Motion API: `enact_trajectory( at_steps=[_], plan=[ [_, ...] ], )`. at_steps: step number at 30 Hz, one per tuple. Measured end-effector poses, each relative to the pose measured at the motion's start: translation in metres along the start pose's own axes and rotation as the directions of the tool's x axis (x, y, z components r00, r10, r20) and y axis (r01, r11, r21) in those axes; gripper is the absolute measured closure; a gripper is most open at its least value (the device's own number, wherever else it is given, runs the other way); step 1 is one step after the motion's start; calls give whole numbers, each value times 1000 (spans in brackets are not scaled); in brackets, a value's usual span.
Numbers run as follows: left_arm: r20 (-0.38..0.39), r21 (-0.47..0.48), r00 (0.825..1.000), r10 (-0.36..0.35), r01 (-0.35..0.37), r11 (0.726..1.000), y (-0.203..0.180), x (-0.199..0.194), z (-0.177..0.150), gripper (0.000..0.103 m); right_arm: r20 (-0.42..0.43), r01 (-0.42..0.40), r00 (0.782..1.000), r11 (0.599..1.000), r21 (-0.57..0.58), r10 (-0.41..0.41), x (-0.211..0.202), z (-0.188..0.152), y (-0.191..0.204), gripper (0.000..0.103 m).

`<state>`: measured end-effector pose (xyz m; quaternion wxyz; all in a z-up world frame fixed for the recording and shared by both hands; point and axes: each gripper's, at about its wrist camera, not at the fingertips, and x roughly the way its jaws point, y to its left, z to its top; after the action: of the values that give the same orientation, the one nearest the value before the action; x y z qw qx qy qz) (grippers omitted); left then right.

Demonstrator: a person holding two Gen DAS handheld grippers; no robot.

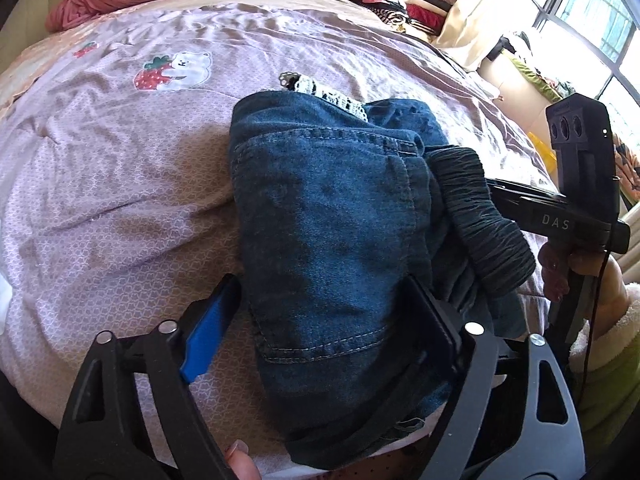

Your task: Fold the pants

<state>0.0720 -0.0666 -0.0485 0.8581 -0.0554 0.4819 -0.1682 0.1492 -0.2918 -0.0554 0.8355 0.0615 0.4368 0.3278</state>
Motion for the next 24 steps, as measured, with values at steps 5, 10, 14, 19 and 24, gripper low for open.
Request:
enact_trajectory(
  at_steps=[5,10,14,19,24],
  plan=[
    [1,-4,1000,-9,9,1000,-6,1,1,53,15,27,1000,999,-17,-27,-1,0,9,76],
    [21,40,999,26,-27,999,-17,-6,2,66,71,74,995,996,-58,-70,-10,-4,29,85],
    [30,51,999,37,-38,998,-20,-11,2,70,107,80,992,995,-52,-74,-20,-5,36,90],
    [47,57,998,33,-35,998,-23,-21,1,78,126,90,989,994,-55,-82,-29,-2,45,91],
    [69,60,997,23,-28,998,-23,-31,4,80,147,104,985,991,-81,-92,-39,3,60,91]
  ],
)
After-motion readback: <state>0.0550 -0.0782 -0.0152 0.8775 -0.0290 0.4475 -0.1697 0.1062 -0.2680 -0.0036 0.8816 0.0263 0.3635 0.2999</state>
